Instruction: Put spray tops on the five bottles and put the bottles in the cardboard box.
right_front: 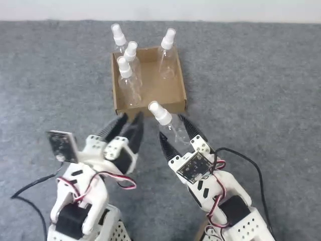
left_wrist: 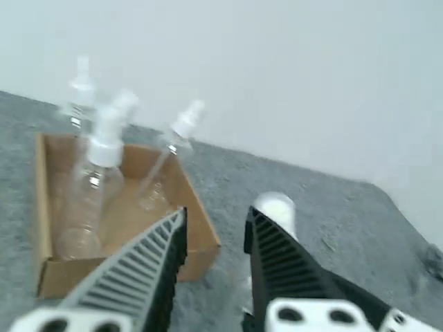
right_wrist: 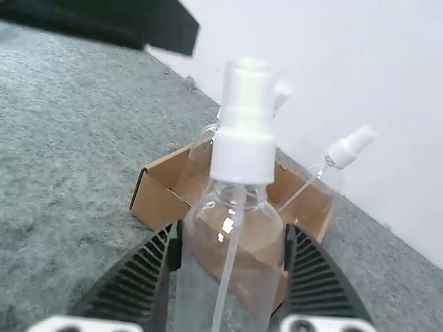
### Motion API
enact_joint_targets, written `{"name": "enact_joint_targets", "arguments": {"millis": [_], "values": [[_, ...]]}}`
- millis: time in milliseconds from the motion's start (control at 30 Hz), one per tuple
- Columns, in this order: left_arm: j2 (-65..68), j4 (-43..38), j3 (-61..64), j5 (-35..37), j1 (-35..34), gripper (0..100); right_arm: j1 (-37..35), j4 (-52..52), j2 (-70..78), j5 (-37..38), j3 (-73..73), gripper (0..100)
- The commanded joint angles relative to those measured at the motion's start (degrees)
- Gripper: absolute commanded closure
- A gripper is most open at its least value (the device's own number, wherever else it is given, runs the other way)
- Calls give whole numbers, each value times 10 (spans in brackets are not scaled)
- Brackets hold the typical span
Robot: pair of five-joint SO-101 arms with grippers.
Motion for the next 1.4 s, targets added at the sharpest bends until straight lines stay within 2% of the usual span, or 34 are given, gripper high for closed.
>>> {"name": "enact_joint_targets", "arguments": {"millis": [0,167,333,467,733,867,1167,1367], "values": [[-11,-25,-30,-4,-50,867,5,12,-10,4,11,888],[-11,-90,9,-4,-95,867,1,17,-11,6,11,957],[-11,-200,94,-4,-66,867,-28,22,-11,7,11,964],[-11,-239,131,-6,-38,867,-39,22,-11,7,12,964],[-11,-197,131,-11,35,867,-39,22,-11,7,12,964],[-11,-181,131,-41,62,867,-36,22,-11,7,12,965],[-11,-173,119,-41,61,867,-35,22,-11,7,12,966],[-11,-85,57,-40,61,867,-34,22,-10,7,12,967]]}}
